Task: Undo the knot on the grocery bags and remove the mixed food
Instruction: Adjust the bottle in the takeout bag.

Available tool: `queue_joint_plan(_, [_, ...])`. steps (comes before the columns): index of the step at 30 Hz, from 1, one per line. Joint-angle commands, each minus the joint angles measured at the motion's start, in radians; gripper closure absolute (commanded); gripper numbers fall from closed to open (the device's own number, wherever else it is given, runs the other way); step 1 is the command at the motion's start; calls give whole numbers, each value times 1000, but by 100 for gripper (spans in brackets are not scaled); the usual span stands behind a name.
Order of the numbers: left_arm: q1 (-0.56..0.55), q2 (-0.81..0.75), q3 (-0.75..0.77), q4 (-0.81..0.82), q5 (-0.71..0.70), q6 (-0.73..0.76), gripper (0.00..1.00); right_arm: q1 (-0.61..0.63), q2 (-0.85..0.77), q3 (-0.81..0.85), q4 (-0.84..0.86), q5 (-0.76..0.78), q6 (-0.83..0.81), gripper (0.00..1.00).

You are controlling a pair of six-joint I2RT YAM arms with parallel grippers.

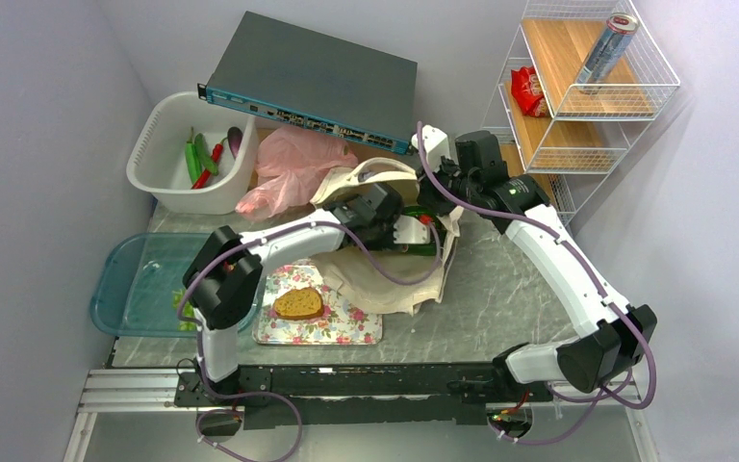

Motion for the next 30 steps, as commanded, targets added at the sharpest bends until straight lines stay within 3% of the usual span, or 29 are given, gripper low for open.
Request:
queue_joint_plan(1, [35,56,52,55,-25,158,39,23,-11,79,70,-107,3,100])
queue_joint_plan(7, [-28,155,207,-32,95,175,35,26,12,102,57,-96,30,100])
queue_joint_plan(18, [-27,217,198,-5,347,169,21,33,26,109,57,-97,55,100])
queue_joint_plan(23, [5,275,227,33,390,87,21,37,37,122,47,-100,53,100])
queue_joint_plan(30, [12,419,369,-69,387,80,23,40,47,124,45,-89,42,100])
